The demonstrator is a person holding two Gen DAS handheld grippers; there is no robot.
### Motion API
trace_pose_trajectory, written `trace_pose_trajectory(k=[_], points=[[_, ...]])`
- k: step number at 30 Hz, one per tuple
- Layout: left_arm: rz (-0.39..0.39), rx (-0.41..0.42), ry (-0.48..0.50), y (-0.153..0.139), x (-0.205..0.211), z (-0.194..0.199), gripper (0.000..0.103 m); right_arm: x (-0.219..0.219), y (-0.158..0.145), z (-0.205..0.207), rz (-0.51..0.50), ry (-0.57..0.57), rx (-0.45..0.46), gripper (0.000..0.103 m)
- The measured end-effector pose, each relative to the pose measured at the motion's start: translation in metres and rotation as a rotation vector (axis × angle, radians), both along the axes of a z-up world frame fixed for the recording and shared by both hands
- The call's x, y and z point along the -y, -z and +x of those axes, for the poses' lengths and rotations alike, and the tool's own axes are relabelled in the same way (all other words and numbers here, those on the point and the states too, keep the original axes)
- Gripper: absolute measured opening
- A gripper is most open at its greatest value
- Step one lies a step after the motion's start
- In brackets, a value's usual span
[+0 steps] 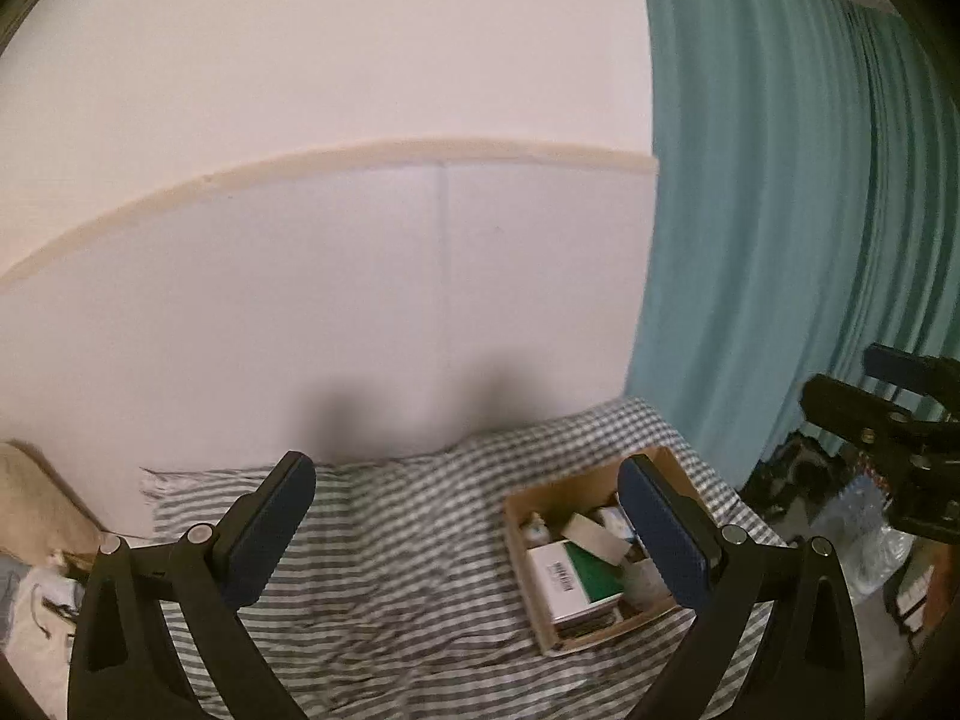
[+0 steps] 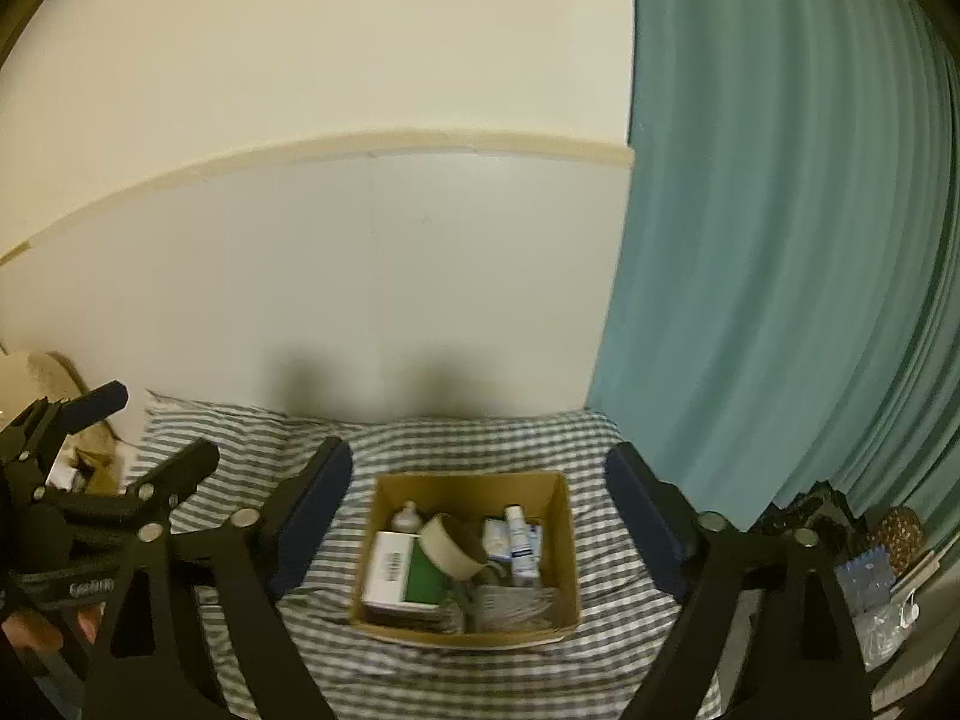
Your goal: Organize objects
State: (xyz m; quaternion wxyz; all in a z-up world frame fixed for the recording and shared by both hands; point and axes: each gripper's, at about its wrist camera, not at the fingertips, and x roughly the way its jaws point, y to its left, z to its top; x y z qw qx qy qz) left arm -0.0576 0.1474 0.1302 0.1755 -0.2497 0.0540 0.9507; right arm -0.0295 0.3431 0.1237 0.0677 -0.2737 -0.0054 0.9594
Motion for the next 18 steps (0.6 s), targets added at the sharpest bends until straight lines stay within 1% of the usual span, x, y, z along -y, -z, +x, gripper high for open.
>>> trace_pose_trajectory(k=[4, 5, 6, 9, 11, 13, 16, 18], points=[[-0.001, -0.046, -0.052, -0.023, 0.036, 0.014, 0.103, 0.033, -0.029, 0.027, 0.008, -0.012, -0.045, 0.097], [0.004, -0.053, -0.071, -0.027, 0.048, 0.017, 0.103, 0.041, -0.035, 0.034, 0.006, -0.02, -0.061, 0.1], [0.012, -0.058, -0.085, -0.03, 0.06, 0.02, 0.103, 0.05, -0.042, 0.04, 0.005, -0.028, -0.075, 0.102], [0.037, -0.065, -0.125, -0.029, 0.086, 0.026, 0.103, 0.071, -0.048, 0.054, -0.002, -0.046, -0.11, 0.103], [0.052, -0.071, -0.143, -0.028, 0.101, 0.031, 0.103, 0.08, -0.042, 0.059, -0.016, -0.057, -0.132, 0.103], [0.046, -0.091, -0.158, -0.024, 0.111, 0.035, 0.103, 0.085, -0.031, 0.061, -0.026, -0.055, -0.143, 0.103], [0.03, -0.138, -0.2, -0.017, 0.123, 0.041, 0.103, 0.088, -0.005, 0.058, -0.019, -0.04, -0.151, 0.103], [0.035, -0.162, -0.221, -0.006, 0.127, 0.045, 0.103, 0.086, 0.013, 0.053, -0.003, -0.023, -0.153, 0.103]])
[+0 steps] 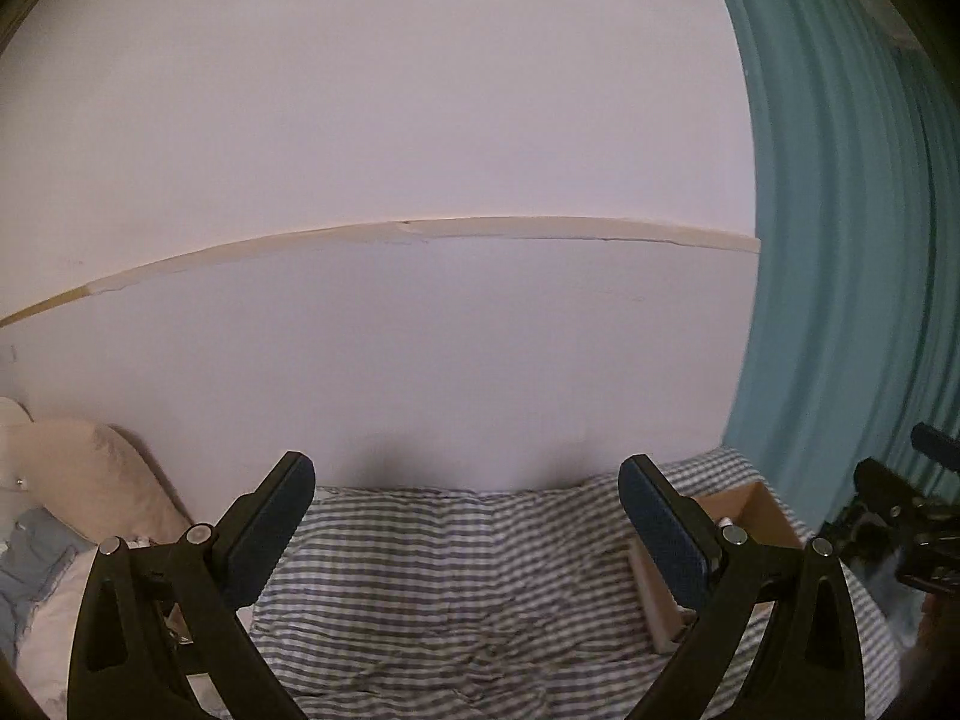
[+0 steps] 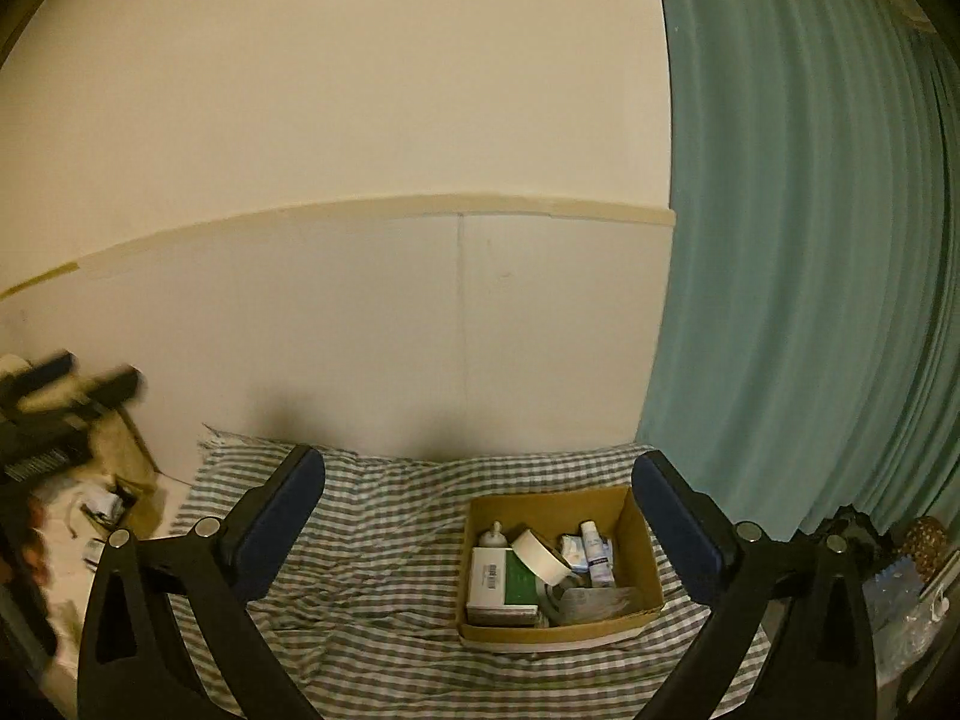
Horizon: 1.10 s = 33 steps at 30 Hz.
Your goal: Organize objects
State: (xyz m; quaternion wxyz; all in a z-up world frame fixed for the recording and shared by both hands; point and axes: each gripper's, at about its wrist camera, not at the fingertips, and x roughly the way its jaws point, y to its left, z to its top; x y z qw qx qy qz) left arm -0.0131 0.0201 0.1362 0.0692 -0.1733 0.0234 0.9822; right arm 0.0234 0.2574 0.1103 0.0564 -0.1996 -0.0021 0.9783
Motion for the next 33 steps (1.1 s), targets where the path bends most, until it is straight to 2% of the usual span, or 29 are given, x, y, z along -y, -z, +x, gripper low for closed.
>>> trace_pose_trajectory(k=[4, 8, 11, 14, 17, 21, 33], points=[[0.011, 0.004, -0.033, 0.036, -0.008, -0.003, 0.103, -0.012, 0.035, -0.012, 0.018, 0.025, -0.015, 0.103], [0.036, 0.01, -0.064, 0.079, -0.021, -0.004, 0.103, -0.026, 0.07, -0.026, -0.005, 0.041, -0.017, 0.103], [0.057, 0.031, -0.062, 0.106, -0.026, -0.006, 0.103, -0.033, 0.097, -0.034, -0.015, 0.06, 0.007, 0.103], [0.037, 0.057, -0.054, 0.125, -0.03, -0.009, 0.103, -0.034, 0.122, -0.04, 0.008, 0.056, 0.03, 0.103], [0.03, 0.073, -0.064, 0.133, -0.032, -0.012, 0.103, -0.035, 0.138, -0.044, 0.01, 0.052, 0.053, 0.103], [0.059, 0.091, -0.061, 0.134, -0.028, -0.015, 0.103, -0.033, 0.146, -0.048, -0.007, 0.037, 0.073, 0.103], [0.028, 0.107, -0.044, 0.141, -0.035, -0.012, 0.103, -0.027, 0.145, -0.046, 0.015, 0.028, 0.069, 0.103]])
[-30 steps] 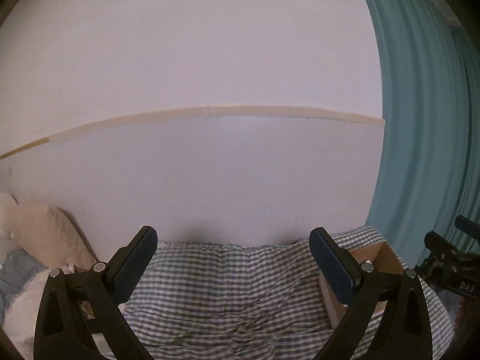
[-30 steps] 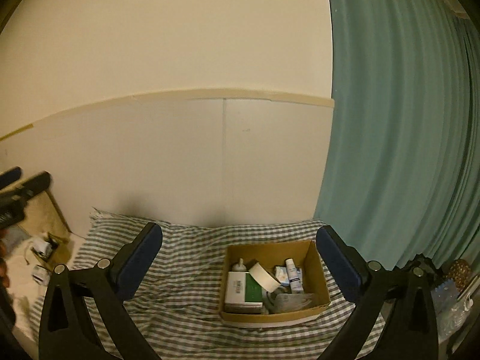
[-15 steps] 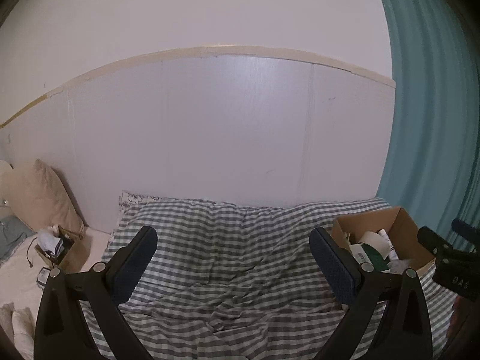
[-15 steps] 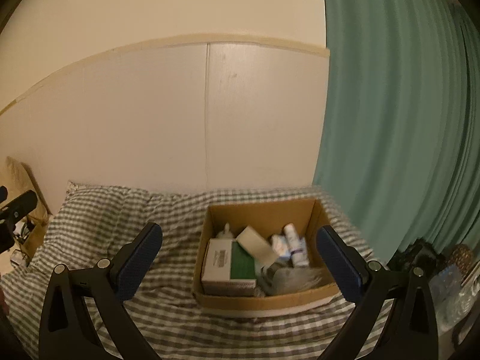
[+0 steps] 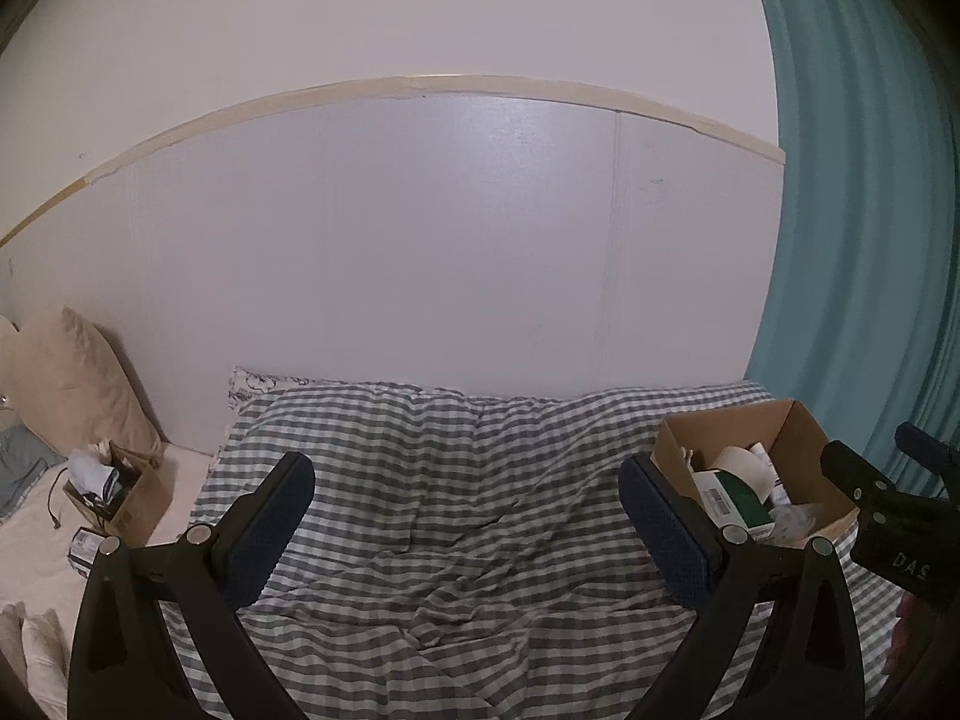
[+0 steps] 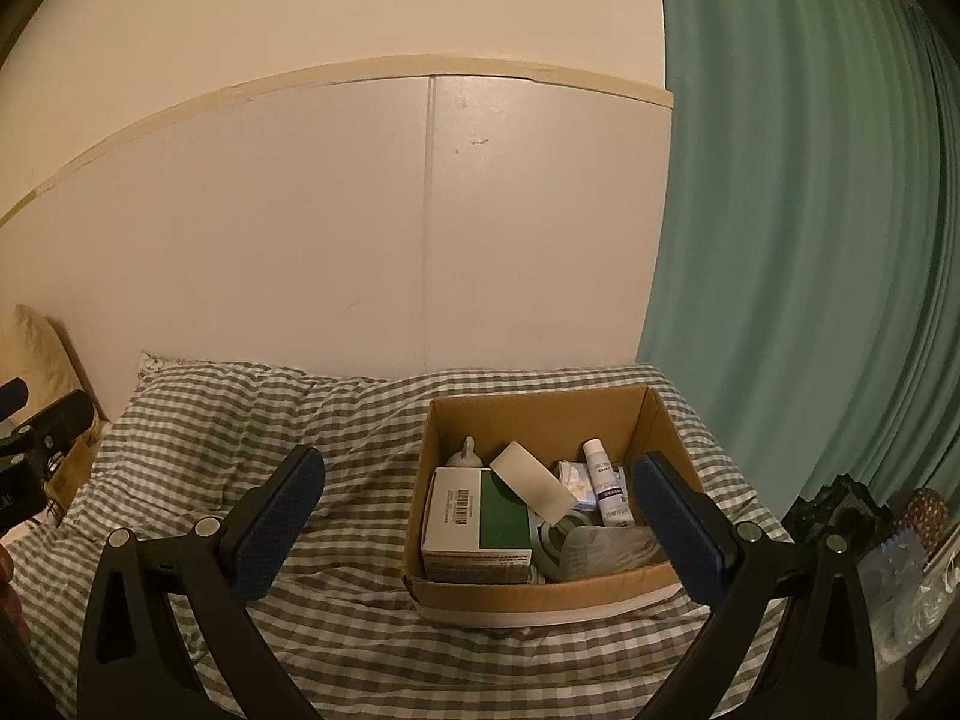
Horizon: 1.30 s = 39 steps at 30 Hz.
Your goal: Organize objects
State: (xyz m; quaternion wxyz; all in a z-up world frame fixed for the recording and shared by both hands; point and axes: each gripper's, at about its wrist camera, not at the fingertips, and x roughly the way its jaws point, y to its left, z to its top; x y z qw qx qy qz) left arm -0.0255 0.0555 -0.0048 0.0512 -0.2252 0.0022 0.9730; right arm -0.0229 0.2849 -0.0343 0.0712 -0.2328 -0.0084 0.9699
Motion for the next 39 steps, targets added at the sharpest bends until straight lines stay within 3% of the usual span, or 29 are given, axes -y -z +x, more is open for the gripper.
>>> trace_pose_trajectory(k=[39], points=[[-0.012, 0.01, 0.017, -0.0036, -0.0027, 0.0038, 0.103, -0.0027, -0.0014, 0.0017, 0.01, 0.014, 0.0, 0.103]])
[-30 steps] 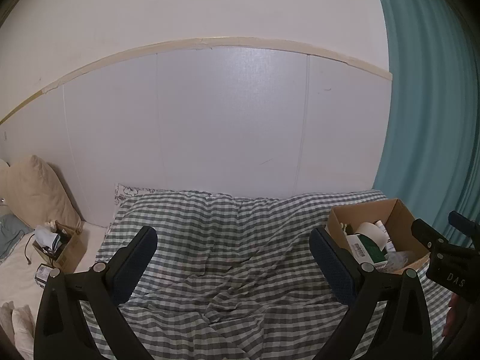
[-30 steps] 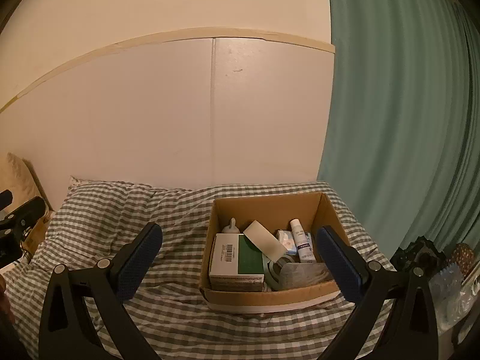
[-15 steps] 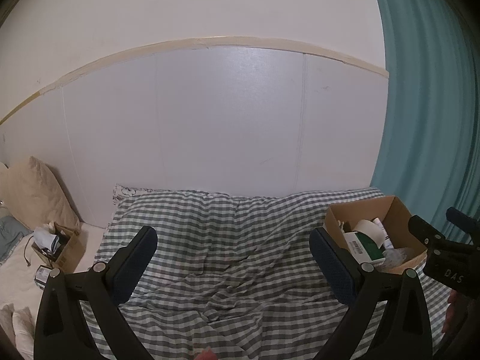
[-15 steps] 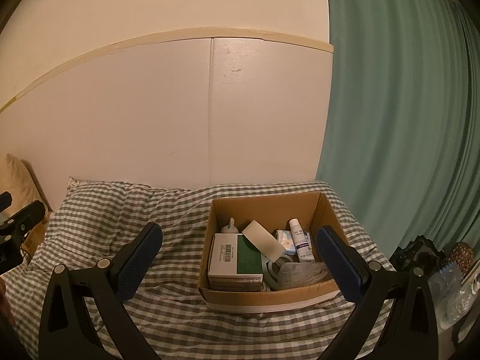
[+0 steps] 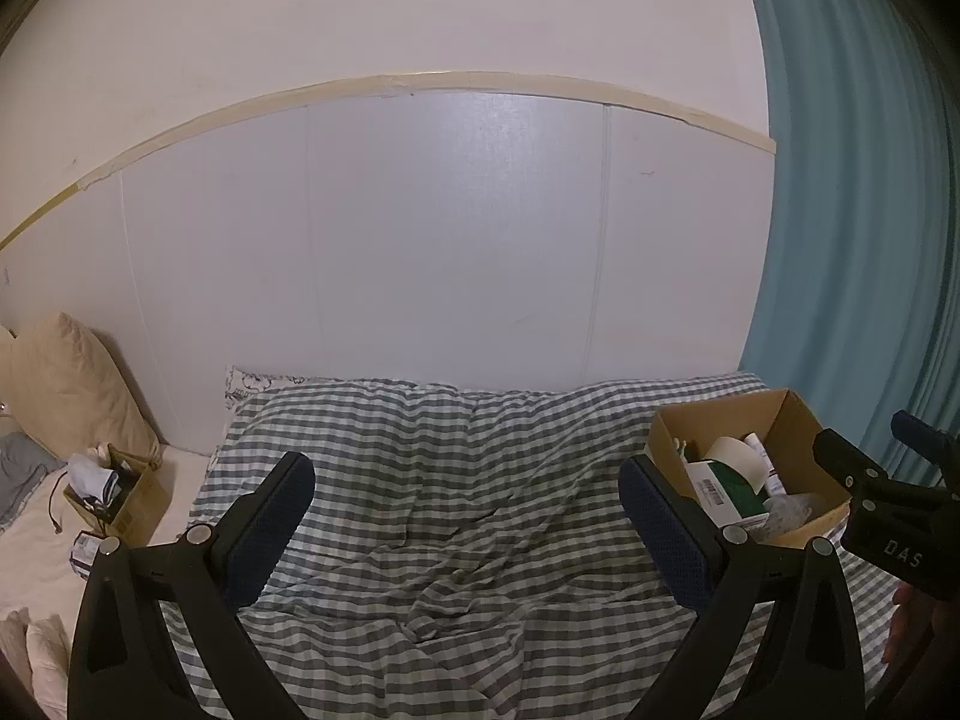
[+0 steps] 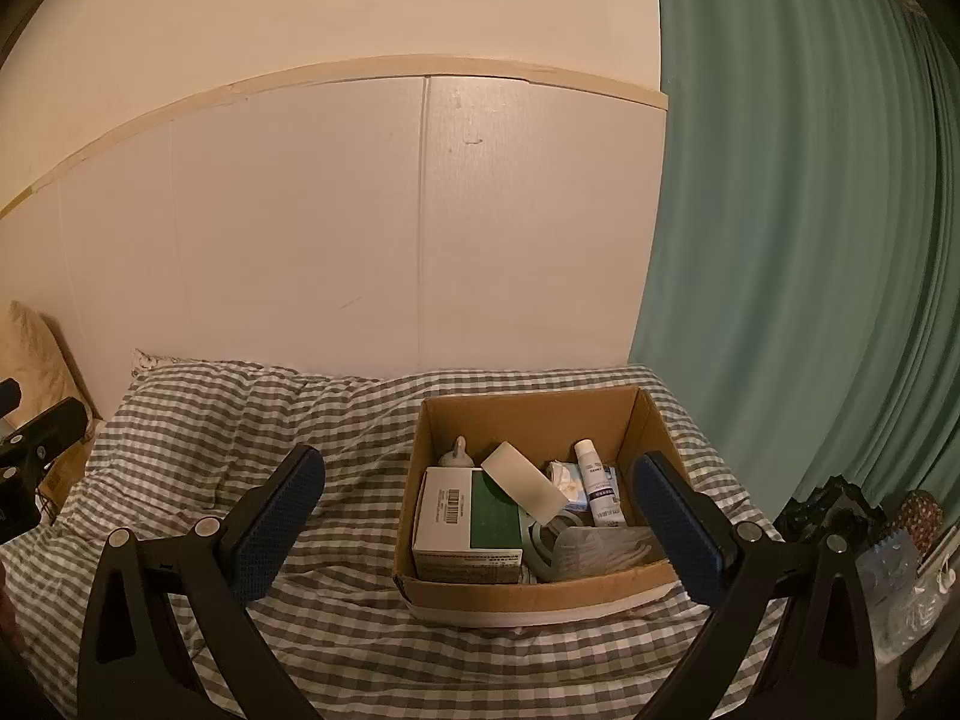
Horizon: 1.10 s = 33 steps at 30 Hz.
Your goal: Organize objects
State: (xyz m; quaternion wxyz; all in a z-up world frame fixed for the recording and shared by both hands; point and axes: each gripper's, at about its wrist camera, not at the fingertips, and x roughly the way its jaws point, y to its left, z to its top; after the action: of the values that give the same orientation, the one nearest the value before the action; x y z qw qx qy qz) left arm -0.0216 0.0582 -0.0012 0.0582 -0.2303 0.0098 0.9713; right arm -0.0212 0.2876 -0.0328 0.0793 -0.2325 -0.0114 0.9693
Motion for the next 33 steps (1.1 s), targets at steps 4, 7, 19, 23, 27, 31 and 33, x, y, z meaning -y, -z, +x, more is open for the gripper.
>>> trace_pose_trajectory(k=[4, 7, 19, 23, 27, 31, 33], points=[[0.0, 0.001, 0.002, 0.0007, 0.0007, 0.0004, 0.103, 0.0005, 0.0, -0.0001, 0.001, 0.001, 0.001, 0.103], [-0.004, 0.003, 0.002, 0.0011, 0.0002, 0.0003, 0.103, 0.0008, 0.0002, 0.0001, 0.003, 0.002, 0.002, 0.103], [0.009, 0.011, 0.007, 0.0009, 0.0014, -0.0005, 0.103, 0.0009, 0.0015, -0.0006, 0.006, -0.001, 0.006, 0.103], [0.011, 0.011, 0.008, 0.0002, 0.0024, -0.0008, 0.103, 0.0011, 0.0021, -0.0005, 0.006, -0.002, 0.007, 0.103], [0.008, 0.014, 0.008, 0.0005, 0.0019, -0.0016, 0.103, 0.0005, 0.0034, -0.0009, 0.004, -0.006, 0.01, 0.103], [0.007, 0.015, 0.011, 0.0007, 0.0012, -0.002, 0.103, 0.0001, 0.0043, -0.0008, 0.004, -0.008, 0.011, 0.103], [0.007, 0.014, 0.01, 0.0006, 0.0009, -0.0019, 0.103, 0.0, 0.0044, -0.0008, 0.004, -0.008, 0.012, 0.103]])
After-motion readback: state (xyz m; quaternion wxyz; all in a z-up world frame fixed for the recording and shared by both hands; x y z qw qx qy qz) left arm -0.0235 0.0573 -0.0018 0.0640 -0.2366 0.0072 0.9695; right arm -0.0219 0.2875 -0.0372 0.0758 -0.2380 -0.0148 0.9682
